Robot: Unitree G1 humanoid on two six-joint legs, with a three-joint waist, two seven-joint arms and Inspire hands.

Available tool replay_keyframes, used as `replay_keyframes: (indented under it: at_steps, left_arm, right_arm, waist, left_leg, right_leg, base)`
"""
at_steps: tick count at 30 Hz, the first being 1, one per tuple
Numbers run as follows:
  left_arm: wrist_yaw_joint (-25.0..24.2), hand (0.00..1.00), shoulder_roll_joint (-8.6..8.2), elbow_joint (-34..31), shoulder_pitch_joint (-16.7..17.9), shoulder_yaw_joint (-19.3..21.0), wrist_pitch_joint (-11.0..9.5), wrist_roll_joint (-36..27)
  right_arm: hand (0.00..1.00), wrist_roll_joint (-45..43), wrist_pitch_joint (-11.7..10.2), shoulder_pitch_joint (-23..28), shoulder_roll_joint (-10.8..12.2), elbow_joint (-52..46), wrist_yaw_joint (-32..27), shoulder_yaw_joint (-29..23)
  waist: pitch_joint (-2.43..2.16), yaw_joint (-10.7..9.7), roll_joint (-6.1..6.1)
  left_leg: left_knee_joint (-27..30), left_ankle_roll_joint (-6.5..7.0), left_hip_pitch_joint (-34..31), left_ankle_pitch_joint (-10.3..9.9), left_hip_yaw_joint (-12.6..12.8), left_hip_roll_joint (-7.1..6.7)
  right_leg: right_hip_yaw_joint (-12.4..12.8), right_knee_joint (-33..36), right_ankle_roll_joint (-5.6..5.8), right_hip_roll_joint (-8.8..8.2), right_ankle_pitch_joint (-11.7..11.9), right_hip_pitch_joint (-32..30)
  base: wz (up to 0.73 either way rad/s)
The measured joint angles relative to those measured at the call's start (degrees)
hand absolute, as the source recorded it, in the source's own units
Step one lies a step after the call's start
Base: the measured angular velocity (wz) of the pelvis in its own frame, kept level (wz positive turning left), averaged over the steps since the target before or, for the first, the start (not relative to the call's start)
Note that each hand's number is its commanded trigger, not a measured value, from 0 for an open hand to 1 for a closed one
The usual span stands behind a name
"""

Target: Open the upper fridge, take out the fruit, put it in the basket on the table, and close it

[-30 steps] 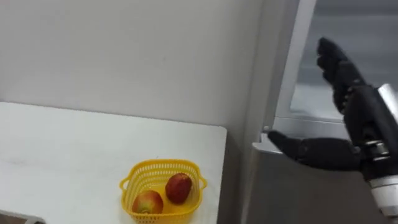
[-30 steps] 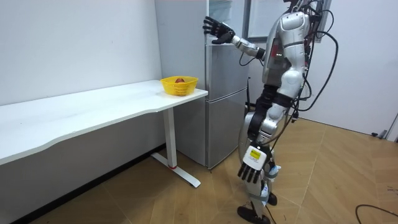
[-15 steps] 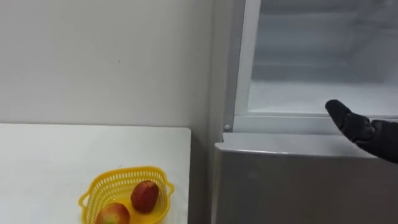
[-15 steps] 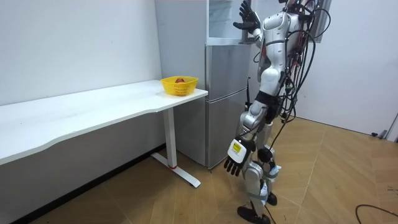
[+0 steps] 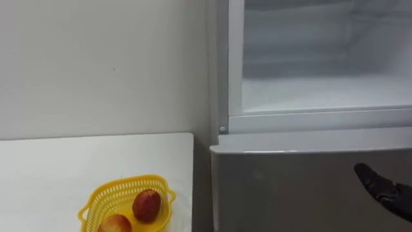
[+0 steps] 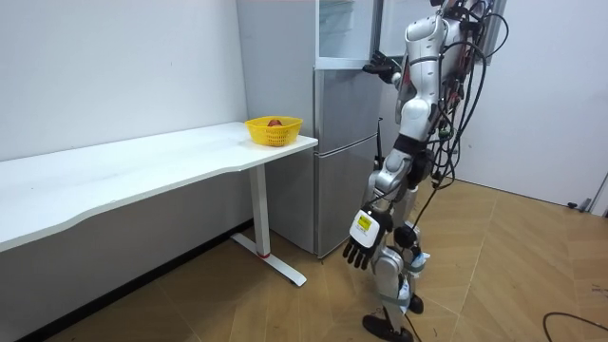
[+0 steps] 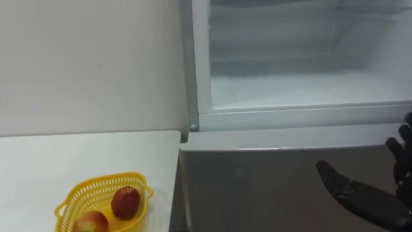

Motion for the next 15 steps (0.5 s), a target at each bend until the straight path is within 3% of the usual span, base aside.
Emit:
replay_keyframes:
  at_steps: [3, 6, 10, 15]
  left_arm:
    - [0.2, 0.0, -0.06, 0.1, 0.2, 0.0, 0.0, -0.1]
    - [0.4, 0.0, -0.09, -0.1, 0.6, -0.1, 0.1, -0.1]
    - [0.4, 0.0, -0.34, -0.8, 1.1, -0.1, 0.2, -0.1]
    - [1.5, 0.0, -0.38, -1.4, 0.9, 0.0, 0.2, -0.1]
  right_arm:
    - [0.0, -0.1, -0.3, 0.2, 0.2, 0.8, -1.2, 0.0]
    - [0.0, 1.4, 0.4, 2.3, 1.3, 2.6, -3.7, -0.2]
    - [0.0, 6.1, 0.6, 5.8, 2.7, 3.4, -7.5, -0.2]
    - [0.0, 10.8, 0.5, 6.8, 3.5, 6.9, -10.7, -1.8]
  waist:
    - [0.02, -0.1, -0.31]
    - [-0.31, -0.2, -0.52]
    - [-0.54, -0.9, 0.13]
    - [-0.42, -1.9, 1.15]
  left_leg:
    - [0.0, 0.0, 0.0, 0.0, 0.0, -0.03]
    - [0.0, 0.0, -0.2, 0.0, 0.0, -0.1]
    - [0.0, 0.0, -0.4, 0.0, 0.1, -0.18]
    - [0.0, 0.01, -0.3, 0.0, 0.4, -0.22]
  right_leg:
    - [0.0, -0.1, 0.0, -0.02, 0.0, 0.1]
    - [0.0, -0.1, 0.02, -0.08, 0.0, 0.0]
    - [0.8, 0.0, 0.04, 0.0, 0.0, -0.7]
    - [1.2, 0.1, 0.06, 0.02, 0.0, -0.7]
  base:
    - [0.0]
    - [0.0]
    - [-0.09]
    - [-0.07]
